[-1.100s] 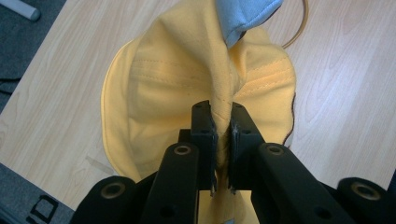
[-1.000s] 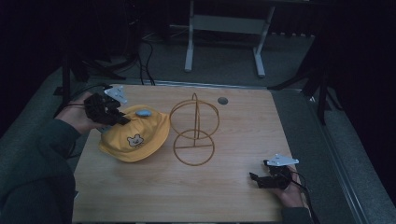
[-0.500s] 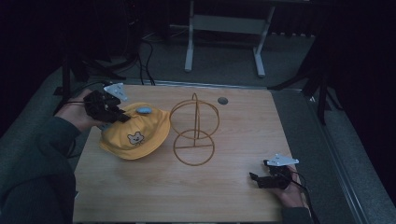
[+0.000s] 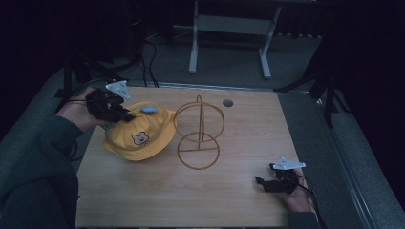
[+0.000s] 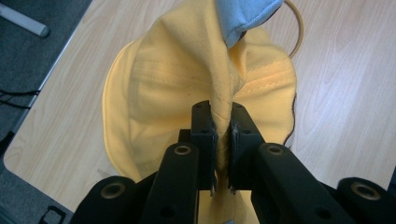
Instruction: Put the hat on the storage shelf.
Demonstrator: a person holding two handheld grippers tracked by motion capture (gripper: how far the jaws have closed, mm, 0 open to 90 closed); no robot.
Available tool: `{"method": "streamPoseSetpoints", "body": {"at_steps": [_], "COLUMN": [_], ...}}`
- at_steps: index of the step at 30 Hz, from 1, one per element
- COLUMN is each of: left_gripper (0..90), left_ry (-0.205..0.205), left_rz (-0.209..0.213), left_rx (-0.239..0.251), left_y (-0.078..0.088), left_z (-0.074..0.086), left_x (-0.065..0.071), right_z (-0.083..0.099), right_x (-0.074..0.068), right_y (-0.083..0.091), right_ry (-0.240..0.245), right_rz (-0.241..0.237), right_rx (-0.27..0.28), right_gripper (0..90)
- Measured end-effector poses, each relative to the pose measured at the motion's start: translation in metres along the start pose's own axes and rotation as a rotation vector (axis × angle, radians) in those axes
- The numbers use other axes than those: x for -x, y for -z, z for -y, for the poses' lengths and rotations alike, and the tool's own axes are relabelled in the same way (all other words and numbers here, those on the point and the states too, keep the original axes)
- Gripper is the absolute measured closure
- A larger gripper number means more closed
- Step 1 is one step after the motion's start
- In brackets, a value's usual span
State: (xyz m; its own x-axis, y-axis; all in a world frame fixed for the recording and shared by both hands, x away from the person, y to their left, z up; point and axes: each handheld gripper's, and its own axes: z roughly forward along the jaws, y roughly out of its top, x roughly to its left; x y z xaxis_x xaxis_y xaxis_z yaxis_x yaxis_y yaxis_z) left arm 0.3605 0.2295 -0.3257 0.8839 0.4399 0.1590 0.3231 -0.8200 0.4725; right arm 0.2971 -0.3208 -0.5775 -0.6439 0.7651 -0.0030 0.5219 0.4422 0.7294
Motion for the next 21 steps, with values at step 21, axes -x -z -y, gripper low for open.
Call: {"method": "streamPoseSetpoints", "body": {"at_steps": [21], "left_gripper": [83.5], "left_ry": [0.019], "left_rz": [-0.038], "left_rx": [0.035], "left_y": [0.025], "left_z": [-0.002], "left_x": [-0.009], "right_z": [0.000], "right_x": [0.000], "right_y": [0.000], "right_ry": [0.001], "right_rz": [0.000], "right_rx": [-0.003], "right_gripper": [14.6]}}
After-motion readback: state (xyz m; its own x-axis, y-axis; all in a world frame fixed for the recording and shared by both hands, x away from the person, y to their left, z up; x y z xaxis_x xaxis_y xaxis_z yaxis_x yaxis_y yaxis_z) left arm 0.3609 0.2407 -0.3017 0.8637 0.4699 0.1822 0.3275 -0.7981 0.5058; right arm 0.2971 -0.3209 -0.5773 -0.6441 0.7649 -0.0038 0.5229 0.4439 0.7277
